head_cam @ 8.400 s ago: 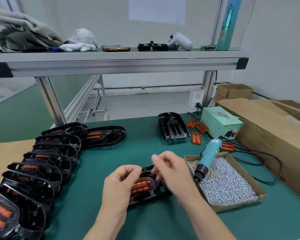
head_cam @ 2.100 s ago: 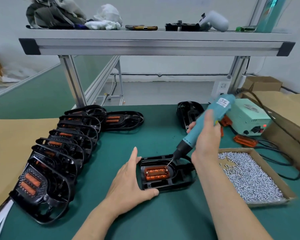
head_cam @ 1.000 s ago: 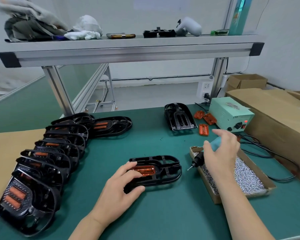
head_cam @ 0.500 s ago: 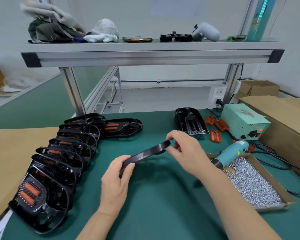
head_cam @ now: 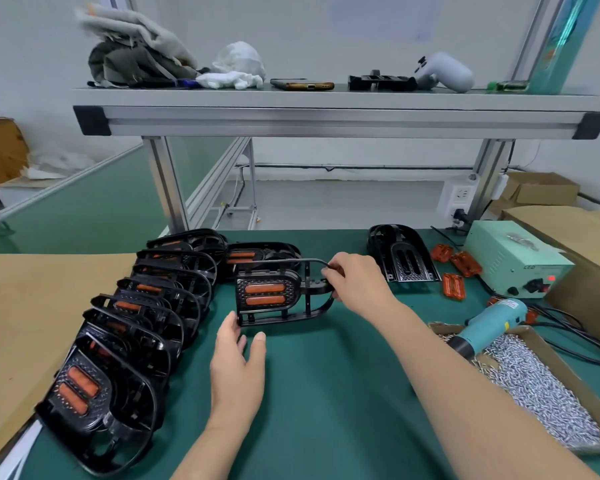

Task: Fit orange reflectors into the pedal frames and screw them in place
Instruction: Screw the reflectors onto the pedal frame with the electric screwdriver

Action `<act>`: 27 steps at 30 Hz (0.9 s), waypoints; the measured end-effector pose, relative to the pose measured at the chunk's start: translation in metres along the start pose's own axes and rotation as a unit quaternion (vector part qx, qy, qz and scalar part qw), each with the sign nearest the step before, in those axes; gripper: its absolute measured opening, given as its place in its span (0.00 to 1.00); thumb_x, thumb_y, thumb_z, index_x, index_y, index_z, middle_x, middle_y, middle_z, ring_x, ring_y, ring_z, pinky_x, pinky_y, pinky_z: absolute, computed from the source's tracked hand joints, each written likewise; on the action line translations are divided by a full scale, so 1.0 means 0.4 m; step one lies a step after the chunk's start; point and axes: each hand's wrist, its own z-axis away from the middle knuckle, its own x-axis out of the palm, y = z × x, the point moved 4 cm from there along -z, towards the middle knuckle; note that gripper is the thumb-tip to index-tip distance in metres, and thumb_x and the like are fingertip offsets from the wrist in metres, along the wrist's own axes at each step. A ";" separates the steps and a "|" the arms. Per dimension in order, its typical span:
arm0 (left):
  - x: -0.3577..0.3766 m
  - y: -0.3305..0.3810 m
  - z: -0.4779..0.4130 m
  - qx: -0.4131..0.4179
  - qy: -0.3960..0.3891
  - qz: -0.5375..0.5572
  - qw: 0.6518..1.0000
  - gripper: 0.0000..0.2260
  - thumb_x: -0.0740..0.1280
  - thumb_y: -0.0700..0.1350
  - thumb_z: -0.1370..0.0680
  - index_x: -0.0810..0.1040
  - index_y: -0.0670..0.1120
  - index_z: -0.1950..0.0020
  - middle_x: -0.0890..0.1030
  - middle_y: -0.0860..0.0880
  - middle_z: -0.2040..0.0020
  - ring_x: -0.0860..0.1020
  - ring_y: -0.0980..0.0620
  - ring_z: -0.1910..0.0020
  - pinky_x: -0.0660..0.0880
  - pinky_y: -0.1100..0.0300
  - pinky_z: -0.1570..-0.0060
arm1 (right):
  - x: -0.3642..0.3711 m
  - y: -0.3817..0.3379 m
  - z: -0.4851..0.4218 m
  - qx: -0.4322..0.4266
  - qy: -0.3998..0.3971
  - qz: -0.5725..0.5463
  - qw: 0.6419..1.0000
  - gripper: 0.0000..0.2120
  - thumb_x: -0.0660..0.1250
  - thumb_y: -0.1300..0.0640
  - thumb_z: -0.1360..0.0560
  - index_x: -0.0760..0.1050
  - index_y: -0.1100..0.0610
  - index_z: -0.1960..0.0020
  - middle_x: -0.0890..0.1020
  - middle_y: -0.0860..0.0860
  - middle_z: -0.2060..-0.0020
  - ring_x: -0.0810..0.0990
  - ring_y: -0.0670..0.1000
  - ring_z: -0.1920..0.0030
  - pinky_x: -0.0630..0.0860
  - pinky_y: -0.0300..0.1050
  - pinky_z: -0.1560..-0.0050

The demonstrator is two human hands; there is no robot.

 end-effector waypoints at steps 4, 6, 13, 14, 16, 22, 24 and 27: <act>-0.002 -0.001 -0.001 -0.010 0.005 -0.005 1.000 0.28 0.66 0.41 0.19 0.59 0.48 0.21 0.67 0.46 0.24 0.71 0.52 0.30 0.65 0.60 0.34 | 0.020 -0.013 -0.056 0.031 -0.022 0.011 0.999 0.12 0.64 0.55 0.18 0.81 0.63 0.52 0.85 0.59 0.59 0.84 0.61 0.55 0.80 0.53 0.48; -0.002 0.000 0.000 -0.015 0.006 -0.001 1.000 0.30 0.65 0.40 0.19 0.56 0.48 0.20 0.65 0.46 0.23 0.69 0.54 0.30 0.65 0.60 0.33 | 0.035 -0.009 -0.080 0.061 -0.036 0.007 0.997 0.13 0.64 0.56 0.19 0.81 0.64 0.54 0.85 0.61 0.59 0.85 0.61 0.54 0.80 0.52 0.47; 0.001 0.002 0.001 -0.005 -0.002 -0.020 1.000 0.29 0.64 0.40 0.19 0.57 0.47 0.20 0.66 0.45 0.23 0.70 0.58 0.33 0.65 0.61 0.34 | 0.092 -0.006 -0.133 0.148 -0.059 -0.011 0.987 0.13 0.64 0.56 0.20 0.83 0.64 0.50 0.87 0.58 0.58 0.85 0.54 0.50 0.80 0.48 0.45; 0.000 0.002 0.001 -0.003 -0.002 -0.023 1.000 0.29 0.64 0.40 0.19 0.57 0.47 0.20 0.67 0.46 0.24 0.70 0.58 0.33 0.65 0.61 0.34 | 0.102 -0.010 -0.137 0.155 -0.059 -0.023 0.986 0.13 0.64 0.55 0.20 0.83 0.64 0.50 0.87 0.58 0.58 0.85 0.54 0.50 0.80 0.48 0.46; 0.001 0.003 0.000 -0.001 -0.001 -0.026 1.000 0.28 0.64 0.40 0.19 0.58 0.47 0.21 0.68 0.45 0.24 0.71 0.56 0.32 0.65 0.61 0.34 | 0.119 -0.019 -0.142 0.167 -0.051 -0.058 0.983 0.14 0.65 0.54 0.20 0.82 0.64 0.50 0.87 0.58 0.60 0.86 0.55 0.52 0.80 0.48 0.45; -0.002 0.003 0.002 -0.006 -0.001 -0.032 0.999 0.27 0.65 0.41 0.19 0.61 0.48 0.21 0.71 0.45 0.27 0.73 0.57 0.35 0.65 0.61 0.34 | 0.149 -0.036 -0.140 0.173 -0.047 -0.146 0.973 0.09 0.63 0.60 0.22 0.82 0.61 0.54 0.87 0.55 0.62 0.87 0.52 0.57 0.82 0.49 0.46; -0.002 0.004 0.002 -0.008 -0.002 -0.035 0.999 0.26 0.65 0.41 0.19 0.61 0.47 0.22 0.72 0.44 0.27 0.73 0.57 0.35 0.65 0.61 0.35 | 0.147 -0.030 -0.133 0.167 -0.058 -0.167 0.970 0.10 0.62 0.61 0.23 0.82 0.61 0.51 0.87 0.55 0.60 0.87 0.51 0.61 0.82 0.49 0.47; -0.001 0.005 0.000 -0.008 -0.002 -0.040 0.999 0.26 0.65 0.40 0.19 0.62 0.46 0.22 0.72 0.43 0.28 0.73 0.56 0.35 0.66 0.62 0.35 | 0.113 -0.007 -0.125 0.152 -0.064 -0.167 0.972 0.12 0.63 0.60 0.23 0.81 0.61 0.43 0.86 0.54 0.56 0.87 0.52 0.58 0.82 0.51 0.46</act>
